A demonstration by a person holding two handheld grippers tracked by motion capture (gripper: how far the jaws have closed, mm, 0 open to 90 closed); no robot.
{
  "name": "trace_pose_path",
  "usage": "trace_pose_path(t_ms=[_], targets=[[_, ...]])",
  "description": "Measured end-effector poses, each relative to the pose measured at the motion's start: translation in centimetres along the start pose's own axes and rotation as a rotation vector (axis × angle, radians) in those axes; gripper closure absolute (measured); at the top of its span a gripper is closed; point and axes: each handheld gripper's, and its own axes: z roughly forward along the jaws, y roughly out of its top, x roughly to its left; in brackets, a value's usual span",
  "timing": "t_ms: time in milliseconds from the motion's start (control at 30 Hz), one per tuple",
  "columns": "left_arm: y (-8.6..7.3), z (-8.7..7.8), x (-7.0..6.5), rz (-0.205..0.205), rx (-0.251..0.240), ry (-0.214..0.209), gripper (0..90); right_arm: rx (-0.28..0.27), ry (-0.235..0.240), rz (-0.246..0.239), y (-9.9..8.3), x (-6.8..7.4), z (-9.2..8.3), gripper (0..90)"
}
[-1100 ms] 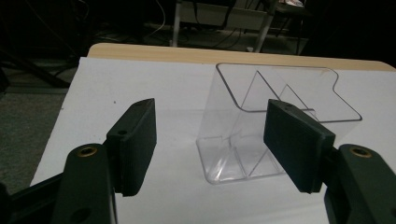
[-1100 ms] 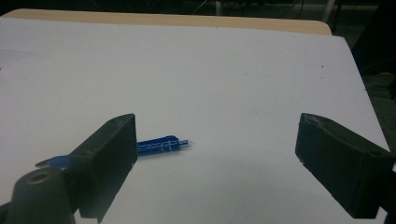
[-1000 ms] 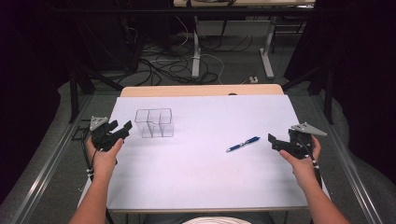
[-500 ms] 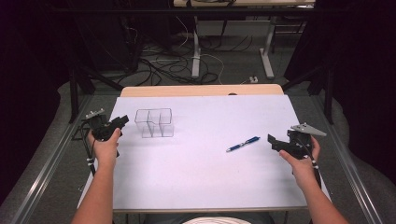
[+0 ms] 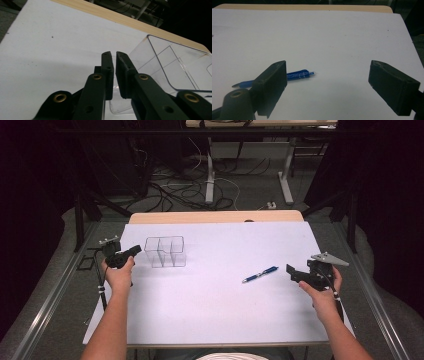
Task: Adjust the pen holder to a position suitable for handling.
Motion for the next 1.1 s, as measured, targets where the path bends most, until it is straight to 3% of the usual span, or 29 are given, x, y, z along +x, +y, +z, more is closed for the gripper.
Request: trace_pose_path(t_ms=[33, 233, 500, 1100], targets=[[-0.1, 0.2, 0.0, -0.001, -0.012, -0.003, 86.3, 0.015, 0.012, 0.004, 0.0, 0.0, -0.1, 15.0], [-0.4, 1.0, -0.4, 0.011, 0.029, -0.025, 90.0, 0.021, 0.018, 0.004, 0.0, -0.1, 0.0, 15.0], [-0.6, 1.6, -0.9, 0.065, 0.054, -0.026, 90.0, 0.026, 0.023, 0.003, -0.1, -0.1, 0.0, 15.0], [-0.4, 1.8, -1.2, 0.081, 0.034, -0.032, 90.0, 0.030, 0.026, 0.003, -0.2, 0.0, 0.2, 15.0]])
